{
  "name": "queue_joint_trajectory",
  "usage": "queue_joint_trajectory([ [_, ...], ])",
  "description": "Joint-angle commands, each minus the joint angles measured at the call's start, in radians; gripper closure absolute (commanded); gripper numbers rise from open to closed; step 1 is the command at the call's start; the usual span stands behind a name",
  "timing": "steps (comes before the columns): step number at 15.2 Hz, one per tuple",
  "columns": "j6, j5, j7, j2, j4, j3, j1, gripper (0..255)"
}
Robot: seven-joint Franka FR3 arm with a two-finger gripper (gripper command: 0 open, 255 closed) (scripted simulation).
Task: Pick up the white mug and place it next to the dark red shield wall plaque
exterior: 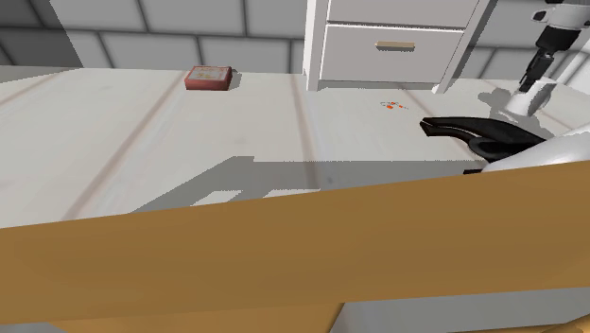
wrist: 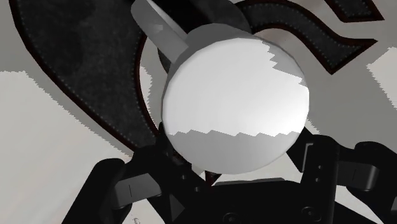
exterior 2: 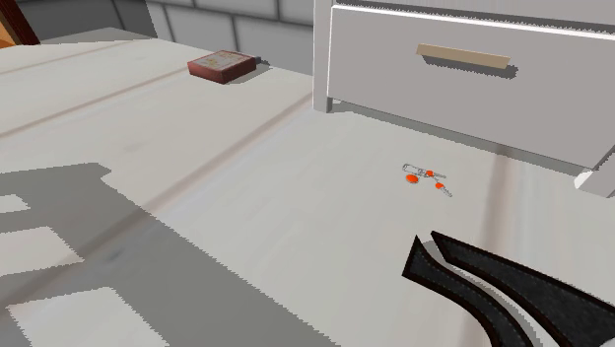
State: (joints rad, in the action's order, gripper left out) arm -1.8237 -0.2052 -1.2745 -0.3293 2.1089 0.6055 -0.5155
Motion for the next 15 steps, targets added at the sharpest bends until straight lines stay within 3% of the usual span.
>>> queue_joint_trajectory([
  [1, 0.002, -0.015, -0.045, -0.011, 0.001, 0.03, -0.019, 255],
  [9, 0.006, -0.044, -0.242, 0.003, -0.044, 0.173, -0.079, 255],
  [15, 0.001, -0.018, -0.419, 0.075, -0.123, 0.312, -0.1, 255],
])
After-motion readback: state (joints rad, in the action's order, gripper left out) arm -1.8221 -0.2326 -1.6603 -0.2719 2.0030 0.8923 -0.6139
